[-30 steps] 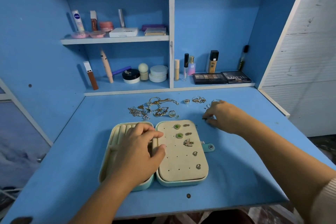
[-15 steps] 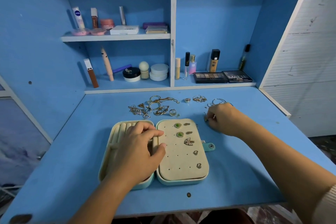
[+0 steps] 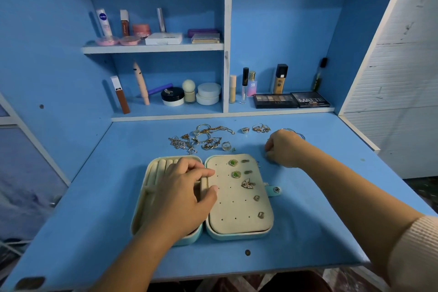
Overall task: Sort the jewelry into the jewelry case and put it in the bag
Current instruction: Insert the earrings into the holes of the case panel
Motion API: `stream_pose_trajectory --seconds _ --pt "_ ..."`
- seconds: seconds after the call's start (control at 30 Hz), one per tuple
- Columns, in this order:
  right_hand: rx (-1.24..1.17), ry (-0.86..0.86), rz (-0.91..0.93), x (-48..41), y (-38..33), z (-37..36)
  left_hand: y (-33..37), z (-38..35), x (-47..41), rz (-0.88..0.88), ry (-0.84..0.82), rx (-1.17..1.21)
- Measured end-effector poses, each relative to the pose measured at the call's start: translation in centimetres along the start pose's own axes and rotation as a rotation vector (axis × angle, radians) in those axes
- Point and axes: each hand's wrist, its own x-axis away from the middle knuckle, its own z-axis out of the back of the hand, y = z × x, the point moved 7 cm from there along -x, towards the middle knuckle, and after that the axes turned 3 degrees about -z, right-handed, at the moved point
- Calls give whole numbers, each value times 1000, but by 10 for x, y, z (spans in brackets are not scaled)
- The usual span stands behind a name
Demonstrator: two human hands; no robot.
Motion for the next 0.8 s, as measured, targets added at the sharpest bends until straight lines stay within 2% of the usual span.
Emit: stream_pose_trajectory --seconds 0.13,0.27,0.33,0.43,0.6,0.8 --pt "-73 -1 50 11 -5 -5 0 0 -1 6 -8 4" --pt "-292 207 152 35 -13 12 2 1 0 6 -11 11" --pt "-390 235 227 52 -20 19 4 2 0 8 -10 14" --pt "-472 189 307 73 -32 17 7 4 -1 8 0 19" --pt "-687 77 327 88 -42 6 18 14 -5 -34 60 56" --pt "-930 -38 356 104 -53 -1 33 20 -8 -28 66 343"
